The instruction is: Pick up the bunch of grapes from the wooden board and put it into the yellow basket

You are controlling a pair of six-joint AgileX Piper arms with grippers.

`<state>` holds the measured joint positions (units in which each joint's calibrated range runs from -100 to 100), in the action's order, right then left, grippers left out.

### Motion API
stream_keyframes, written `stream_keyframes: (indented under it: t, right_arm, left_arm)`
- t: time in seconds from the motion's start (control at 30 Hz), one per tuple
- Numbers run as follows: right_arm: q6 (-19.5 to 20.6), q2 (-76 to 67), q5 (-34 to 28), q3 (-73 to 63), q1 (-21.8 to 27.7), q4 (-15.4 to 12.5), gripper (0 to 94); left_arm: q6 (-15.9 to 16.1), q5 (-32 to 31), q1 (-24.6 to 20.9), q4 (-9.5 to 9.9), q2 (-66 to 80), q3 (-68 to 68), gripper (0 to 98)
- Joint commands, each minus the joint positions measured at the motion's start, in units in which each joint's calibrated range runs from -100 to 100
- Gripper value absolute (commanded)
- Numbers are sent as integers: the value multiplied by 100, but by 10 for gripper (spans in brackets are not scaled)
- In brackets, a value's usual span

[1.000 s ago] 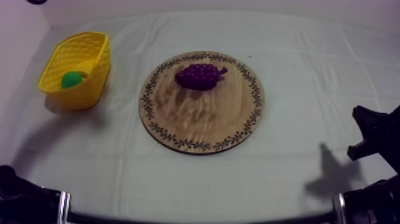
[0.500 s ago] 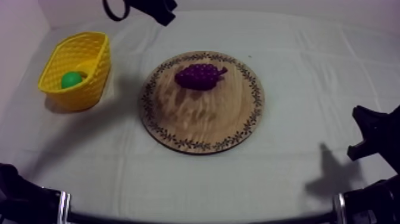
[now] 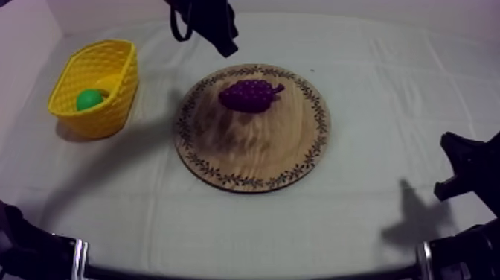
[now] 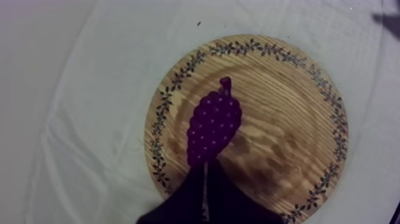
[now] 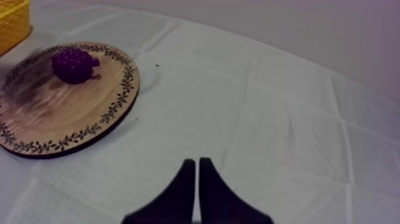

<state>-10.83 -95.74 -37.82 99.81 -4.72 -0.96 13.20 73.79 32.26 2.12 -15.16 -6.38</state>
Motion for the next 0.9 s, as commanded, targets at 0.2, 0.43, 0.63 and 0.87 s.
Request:
stream_keyframes:
  t: [0.2, 0.43, 0.63, 0.87]
  right_arm:
    - [1, -1, 0, -3, -2, -4, 4]
    - [1, -1, 0, -3, -2, -4, 4]
    - [1, -1, 0, -3, -2, -4, 4]
    - [1, -1, 0, -3, -2, -4, 4]
  left_arm:
    - [-141, 310, -54, 42, -169, -241, 399]
    - [123, 1001, -89, 102, -251, -287, 739]
    - [531, 1676, -128, 60, -265, -239, 916]
    - [652, 1817, -143, -57, -347, -219, 956]
